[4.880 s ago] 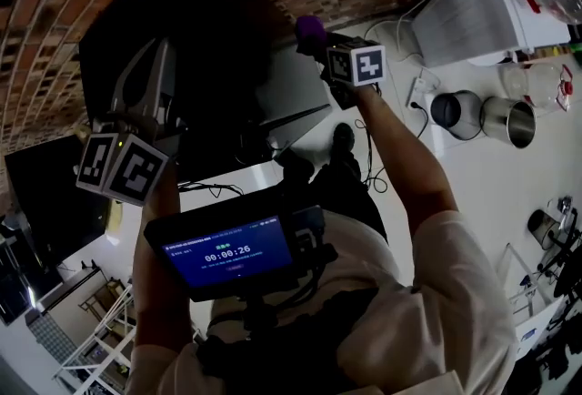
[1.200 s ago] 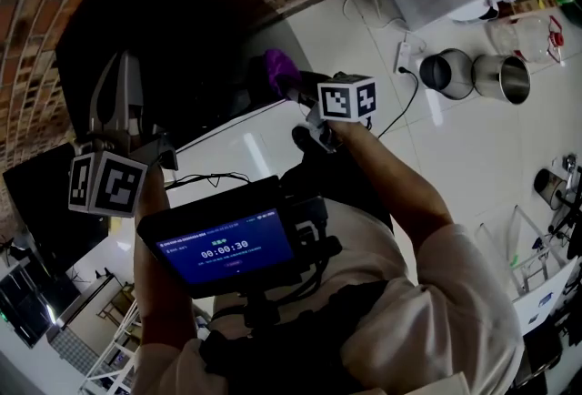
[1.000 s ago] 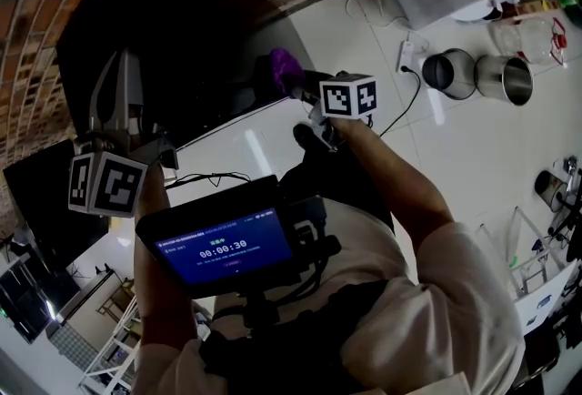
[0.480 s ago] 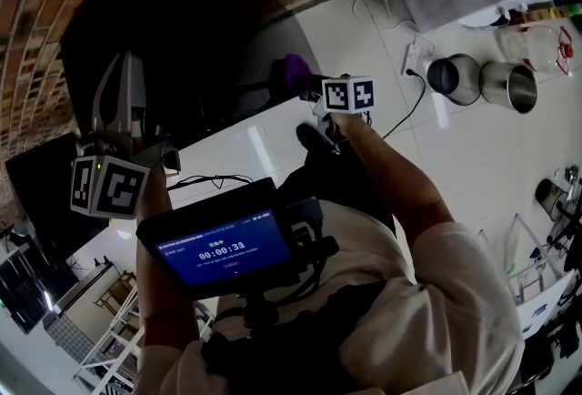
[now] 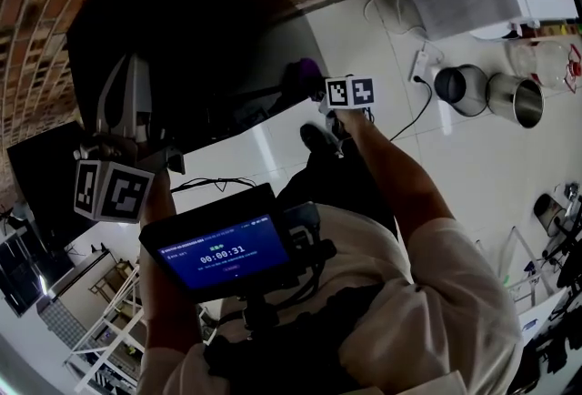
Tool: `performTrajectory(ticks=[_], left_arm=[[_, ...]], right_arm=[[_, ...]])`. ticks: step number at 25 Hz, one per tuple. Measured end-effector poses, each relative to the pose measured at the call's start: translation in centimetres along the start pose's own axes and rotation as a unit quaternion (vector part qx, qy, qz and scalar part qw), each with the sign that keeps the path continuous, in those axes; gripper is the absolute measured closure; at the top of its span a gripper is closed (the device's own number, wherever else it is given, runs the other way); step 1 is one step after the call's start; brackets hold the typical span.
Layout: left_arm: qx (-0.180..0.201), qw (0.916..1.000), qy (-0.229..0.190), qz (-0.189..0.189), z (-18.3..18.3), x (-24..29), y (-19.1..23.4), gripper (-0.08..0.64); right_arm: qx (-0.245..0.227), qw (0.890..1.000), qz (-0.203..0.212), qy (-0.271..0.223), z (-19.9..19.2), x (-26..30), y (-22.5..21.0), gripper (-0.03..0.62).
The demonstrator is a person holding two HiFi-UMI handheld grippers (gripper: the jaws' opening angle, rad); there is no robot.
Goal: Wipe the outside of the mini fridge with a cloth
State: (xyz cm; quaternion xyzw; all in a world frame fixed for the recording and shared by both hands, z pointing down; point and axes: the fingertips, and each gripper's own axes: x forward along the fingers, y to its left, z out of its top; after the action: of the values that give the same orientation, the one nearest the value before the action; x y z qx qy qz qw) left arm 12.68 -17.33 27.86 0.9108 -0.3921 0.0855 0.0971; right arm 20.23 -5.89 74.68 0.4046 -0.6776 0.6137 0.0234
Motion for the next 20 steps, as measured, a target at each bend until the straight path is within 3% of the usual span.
performTrajectory(ticks=[9, 14, 20], left_arm=[[-0.003, 1.0000, 0.000, 0.006, -0.1, 0.1, 0.2, 0.560], [-0.003, 1.0000, 0.004, 0.005, -0.3, 0.0, 0.5, 0.560], [-0.001, 1.0000, -0.001, -0.007, -0.5, -0.3, 1.1, 0.560]], right_arm=[[-0.054, 0.994, -0.085, 0.041, 0.6, 0.2, -4.0, 0.488], [-0.071, 0.992, -0.105, 0.025, 2.6, -1.2, -3.2, 0.488], [-0.126, 0.984, -0.124, -0.030, 7.6, -5.3, 0.8, 0.486]])
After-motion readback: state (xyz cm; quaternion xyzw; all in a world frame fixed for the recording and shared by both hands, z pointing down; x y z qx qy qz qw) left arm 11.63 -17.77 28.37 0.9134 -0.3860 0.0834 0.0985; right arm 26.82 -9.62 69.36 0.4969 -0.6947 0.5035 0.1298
